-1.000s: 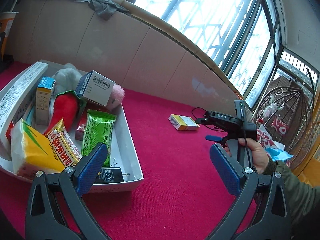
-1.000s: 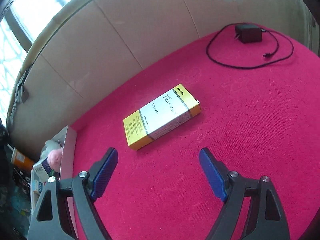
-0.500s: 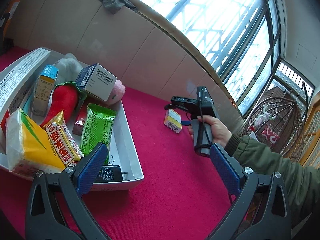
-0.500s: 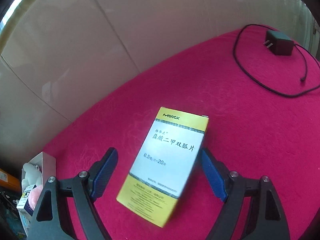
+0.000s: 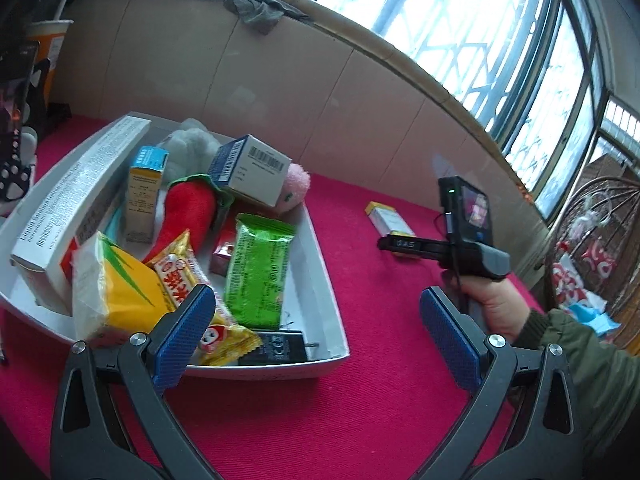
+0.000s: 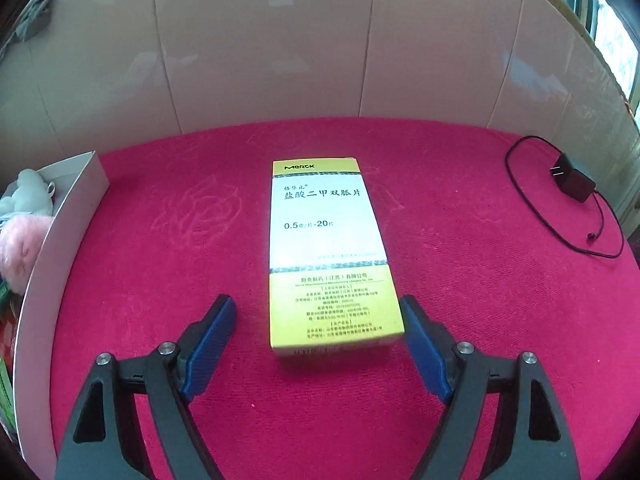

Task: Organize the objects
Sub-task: 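Grasp the Merck medicine box with the right gripper and lift it, then carry the Merck box over the tray and lower it in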

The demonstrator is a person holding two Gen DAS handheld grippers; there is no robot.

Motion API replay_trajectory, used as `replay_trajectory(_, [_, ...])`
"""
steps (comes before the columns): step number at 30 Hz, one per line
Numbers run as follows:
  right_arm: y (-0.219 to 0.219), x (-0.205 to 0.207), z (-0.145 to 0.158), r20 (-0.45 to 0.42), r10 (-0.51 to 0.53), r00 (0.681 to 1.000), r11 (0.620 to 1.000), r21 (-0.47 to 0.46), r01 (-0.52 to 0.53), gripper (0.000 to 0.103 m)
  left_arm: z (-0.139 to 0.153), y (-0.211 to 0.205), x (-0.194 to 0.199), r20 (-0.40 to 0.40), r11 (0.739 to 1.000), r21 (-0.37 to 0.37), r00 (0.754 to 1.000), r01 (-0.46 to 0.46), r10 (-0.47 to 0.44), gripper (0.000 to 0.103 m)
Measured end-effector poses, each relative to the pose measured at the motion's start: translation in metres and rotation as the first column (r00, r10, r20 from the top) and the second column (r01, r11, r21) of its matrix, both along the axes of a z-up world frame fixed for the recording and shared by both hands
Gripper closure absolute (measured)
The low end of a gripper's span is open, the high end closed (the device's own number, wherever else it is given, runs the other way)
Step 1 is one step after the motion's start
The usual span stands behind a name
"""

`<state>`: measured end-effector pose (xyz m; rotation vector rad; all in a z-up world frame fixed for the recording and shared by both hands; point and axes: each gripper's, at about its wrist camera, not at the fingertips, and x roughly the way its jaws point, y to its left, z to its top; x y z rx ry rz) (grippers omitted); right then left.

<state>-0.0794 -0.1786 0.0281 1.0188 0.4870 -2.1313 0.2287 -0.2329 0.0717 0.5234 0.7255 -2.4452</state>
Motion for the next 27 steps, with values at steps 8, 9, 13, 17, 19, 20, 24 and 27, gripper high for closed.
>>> replay_trajectory(8, [0.043, 0.032, 0.038, -0.010, 0.014, 1.000, 0.979, -0.202, -0.016, 0.047, 0.019, -0.009, 0.016, 0.082, 0.993, -0.040, 0.990, -0.108, 0.111, 0.000])
replay_trajectory(9, [0.052, 0.044, 0.047, -0.026, 0.023, 0.999, 0.973, -0.230, -0.029, 0.047, 0.022, -0.010, 0.018, 0.082, 0.992, -0.047, 0.989, -0.121, 0.125, 0.000])
replay_trajectory(13, [0.085, 0.082, 0.079, -0.078, 0.069, 0.995, 0.933, -0.347, -0.092, 0.047, 0.034, -0.012, 0.027, 0.072, 0.983, -0.064, 0.981, -0.173, 0.178, 0.000])
replay_trajectory(17, [0.102, 0.108, 0.106, -0.118, 0.122, 0.986, 0.896, -0.414, -0.160, 0.047, 0.042, -0.005, 0.030, 0.085, 0.975, -0.102, 0.975, -0.198, 0.207, 0.000])
replay_trajectory(19, [0.103, 0.124, 0.114, -0.129, 0.157, 0.979, 0.881, -0.429, -0.198, 0.047, 0.044, -0.001, 0.030, 0.095, 0.973, -0.117, 0.973, -0.200, 0.211, 0.000])
replay_trajectory(20, [0.104, 0.131, 0.117, -0.135, 0.172, 0.976, 0.875, -0.435, -0.214, 0.047, 0.044, 0.001, 0.030, 0.097, 0.973, -0.119, 0.973, -0.199, 0.210, 0.000])
replay_trajectory(24, [0.107, 0.155, 0.129, -0.161, 0.222, 0.962, 0.854, -0.444, -0.271, 0.047, 0.044, 0.007, 0.030, 0.111, 0.973, -0.131, 0.972, -0.191, 0.206, 0.000])
replay_trajectory(27, [0.106, 0.162, 0.133, -0.167, 0.245, 0.955, 0.842, -0.452, -0.295, 0.047, 0.043, 0.009, 0.033, 0.113, 0.972, -0.134, 0.972, -0.191, 0.207, 0.000])
